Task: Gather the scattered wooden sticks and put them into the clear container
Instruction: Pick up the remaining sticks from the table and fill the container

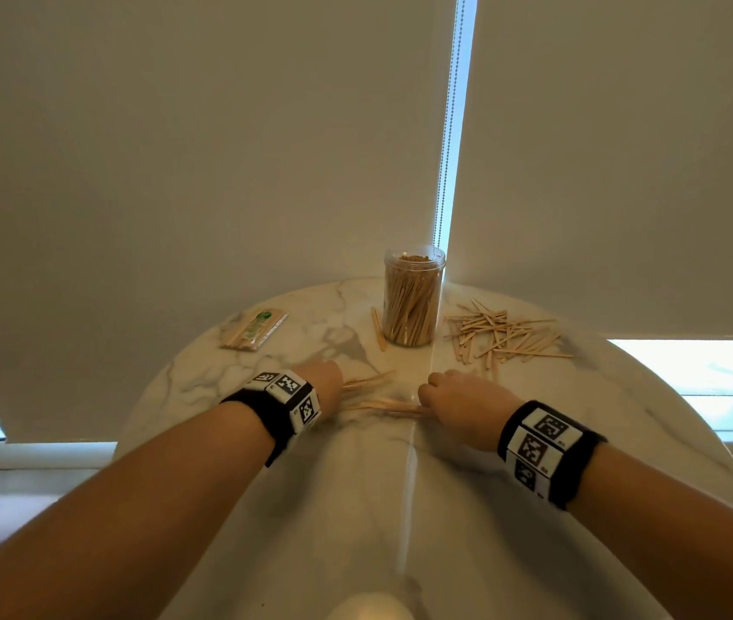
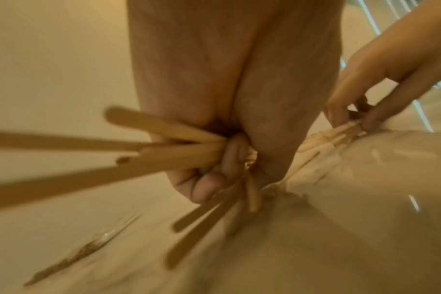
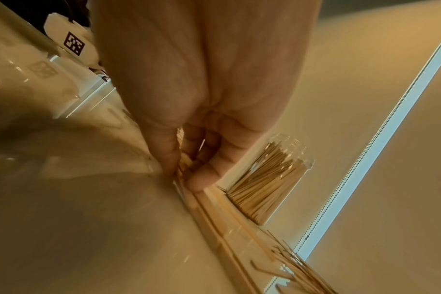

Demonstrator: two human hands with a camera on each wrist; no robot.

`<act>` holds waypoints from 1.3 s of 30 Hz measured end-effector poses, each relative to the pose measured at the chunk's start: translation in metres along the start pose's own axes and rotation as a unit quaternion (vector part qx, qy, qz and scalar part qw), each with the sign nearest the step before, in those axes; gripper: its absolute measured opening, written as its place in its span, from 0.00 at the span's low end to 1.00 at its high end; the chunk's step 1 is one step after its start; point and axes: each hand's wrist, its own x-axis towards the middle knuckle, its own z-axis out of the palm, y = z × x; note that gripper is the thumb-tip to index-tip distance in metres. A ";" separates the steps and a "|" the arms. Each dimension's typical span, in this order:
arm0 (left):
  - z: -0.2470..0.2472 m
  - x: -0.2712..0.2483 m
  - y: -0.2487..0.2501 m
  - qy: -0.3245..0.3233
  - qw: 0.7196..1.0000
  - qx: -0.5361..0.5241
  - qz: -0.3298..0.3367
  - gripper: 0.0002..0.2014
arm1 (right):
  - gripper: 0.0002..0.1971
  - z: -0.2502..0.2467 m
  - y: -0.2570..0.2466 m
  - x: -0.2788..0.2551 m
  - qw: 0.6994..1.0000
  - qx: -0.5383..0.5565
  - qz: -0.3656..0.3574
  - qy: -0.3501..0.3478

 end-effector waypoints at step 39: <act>-0.021 -0.003 0.028 -0.022 0.936 -0.350 0.017 0.11 | 0.03 -0.045 0.040 -0.024 0.784 0.541 0.127 0.277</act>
